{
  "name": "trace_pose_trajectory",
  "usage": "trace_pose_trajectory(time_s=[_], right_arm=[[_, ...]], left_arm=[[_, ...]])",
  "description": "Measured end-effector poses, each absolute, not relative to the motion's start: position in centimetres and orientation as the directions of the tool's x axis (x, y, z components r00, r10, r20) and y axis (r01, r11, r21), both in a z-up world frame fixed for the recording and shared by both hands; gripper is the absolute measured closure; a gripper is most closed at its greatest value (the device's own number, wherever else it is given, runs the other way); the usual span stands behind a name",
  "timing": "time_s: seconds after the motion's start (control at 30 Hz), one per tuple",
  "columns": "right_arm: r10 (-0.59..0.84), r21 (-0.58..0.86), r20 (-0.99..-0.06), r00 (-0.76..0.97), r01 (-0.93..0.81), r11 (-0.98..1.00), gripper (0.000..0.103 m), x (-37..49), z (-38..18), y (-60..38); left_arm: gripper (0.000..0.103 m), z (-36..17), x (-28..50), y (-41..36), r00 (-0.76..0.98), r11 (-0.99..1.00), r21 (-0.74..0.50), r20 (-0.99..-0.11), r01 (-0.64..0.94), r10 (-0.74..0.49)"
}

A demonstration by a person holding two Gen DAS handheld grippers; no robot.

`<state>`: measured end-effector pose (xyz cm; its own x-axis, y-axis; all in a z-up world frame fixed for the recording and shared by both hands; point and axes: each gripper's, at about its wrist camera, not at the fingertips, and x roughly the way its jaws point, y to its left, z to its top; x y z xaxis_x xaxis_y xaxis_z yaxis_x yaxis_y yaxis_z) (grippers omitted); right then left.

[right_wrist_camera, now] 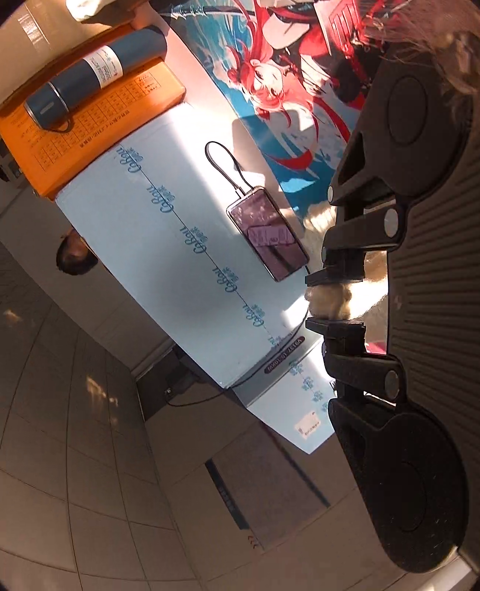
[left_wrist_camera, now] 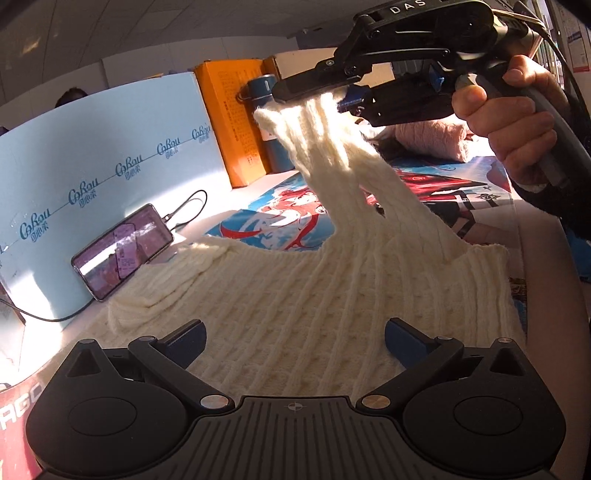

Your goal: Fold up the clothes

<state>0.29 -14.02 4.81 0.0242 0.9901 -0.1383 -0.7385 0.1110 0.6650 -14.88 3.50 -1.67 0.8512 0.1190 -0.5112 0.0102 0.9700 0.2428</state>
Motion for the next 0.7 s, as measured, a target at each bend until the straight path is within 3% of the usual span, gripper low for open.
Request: trace_pose_trajectory(time_s=[0.23, 0.47, 0.53, 0.57, 0.63, 0.7], right_arm=[[0.945, 0.634, -0.300, -0.130, -0.767, 0.096, 0.087, -4.2, 1.7, -10.3], [0.875, 0.587, -0.448, -0.182, -0.798, 0.135, 0.081, -6.2, -0.6, -8.2], [0.866, 0.576, -0.461, -0.196, -0.808, 0.123, 0.071, -6.7, -0.7, -8.2], [0.867, 0.578, -0.454, -0.204, -0.808, 0.112, 0.057, -6.7, -0.5, -8.3], [0.875, 0.569, -0.437, -0.210, -0.817, 0.088, 0.050, -6.8, 0.2, -8.8], [0.885, 0.561, -0.413, -0.214, -0.825, 0.062, 0.032, -6.7, 0.9, -9.4]], left_arm=[[0.000, 0.0, -17.4, 9.0, 0.840, 0.931, 0.138, -0.402, -0.337, 0.363], [0.000, -0.1, -17.3, 10.3, 0.835, 0.924, 0.079, -0.404, -0.375, 0.374], [0.000, -0.1, -17.3, 10.4, 0.834, 0.922, 0.075, -0.403, -0.380, 0.377], [0.000, -0.2, -17.5, 10.5, 0.832, 0.917, 0.068, -0.400, -0.392, 0.385], [0.000, -0.2, -17.7, 10.8, 0.826, 0.908, 0.055, -0.395, -0.415, 0.401], [0.000, -0.2, -17.9, 11.1, 0.820, 0.898, 0.041, -0.391, -0.438, 0.418]])
